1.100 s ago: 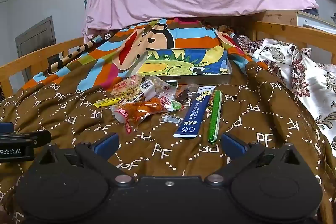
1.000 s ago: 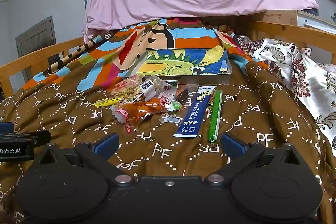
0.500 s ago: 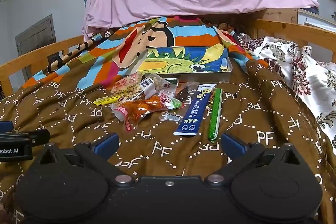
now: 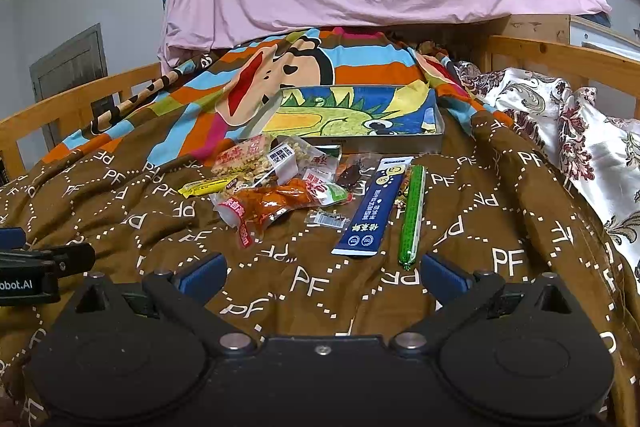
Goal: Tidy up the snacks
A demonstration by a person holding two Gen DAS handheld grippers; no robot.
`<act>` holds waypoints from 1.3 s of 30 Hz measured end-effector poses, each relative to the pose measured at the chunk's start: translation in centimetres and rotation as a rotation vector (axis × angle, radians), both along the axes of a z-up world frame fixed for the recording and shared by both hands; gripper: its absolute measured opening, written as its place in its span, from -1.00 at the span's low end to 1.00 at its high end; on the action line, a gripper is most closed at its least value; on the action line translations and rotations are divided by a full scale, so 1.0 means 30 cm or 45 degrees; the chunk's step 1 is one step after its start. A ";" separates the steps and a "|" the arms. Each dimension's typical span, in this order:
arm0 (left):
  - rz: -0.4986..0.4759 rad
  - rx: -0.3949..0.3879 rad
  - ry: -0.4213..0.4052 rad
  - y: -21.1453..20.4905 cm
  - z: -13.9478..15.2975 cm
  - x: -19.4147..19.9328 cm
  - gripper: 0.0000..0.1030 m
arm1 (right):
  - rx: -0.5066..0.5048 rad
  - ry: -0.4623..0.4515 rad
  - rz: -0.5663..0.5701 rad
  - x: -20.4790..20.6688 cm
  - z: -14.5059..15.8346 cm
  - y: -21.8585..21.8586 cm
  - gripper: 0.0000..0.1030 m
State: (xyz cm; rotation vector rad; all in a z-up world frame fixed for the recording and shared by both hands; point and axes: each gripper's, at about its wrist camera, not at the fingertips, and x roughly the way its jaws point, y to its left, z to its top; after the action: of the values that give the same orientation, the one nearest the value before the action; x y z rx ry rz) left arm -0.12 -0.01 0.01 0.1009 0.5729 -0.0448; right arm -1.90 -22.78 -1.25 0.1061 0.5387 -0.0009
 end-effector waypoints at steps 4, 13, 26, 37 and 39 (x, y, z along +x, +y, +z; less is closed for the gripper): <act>0.000 0.002 -0.001 -0.001 -0.001 0.000 0.99 | 0.000 0.000 -0.001 0.000 0.000 -0.001 0.99; 0.000 0.000 0.000 0.000 -0.004 0.001 0.99 | 0.001 0.001 0.000 0.000 -0.002 -0.001 0.99; 0.002 -0.003 0.009 -0.001 -0.015 0.004 0.99 | 0.000 0.003 0.000 0.001 -0.002 -0.001 0.99; 0.017 -0.011 0.035 0.007 -0.021 0.014 0.99 | -0.003 0.009 -0.001 0.000 -0.011 -0.003 0.99; 0.019 -0.008 0.038 0.007 -0.022 0.015 0.99 | -0.003 0.010 0.000 0.002 -0.011 -0.002 0.99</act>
State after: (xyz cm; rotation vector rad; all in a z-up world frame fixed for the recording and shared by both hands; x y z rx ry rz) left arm 0.33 0.19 -0.66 0.0897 0.6032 -0.0339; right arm -1.85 -22.85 -1.58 0.1040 0.5464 -0.0019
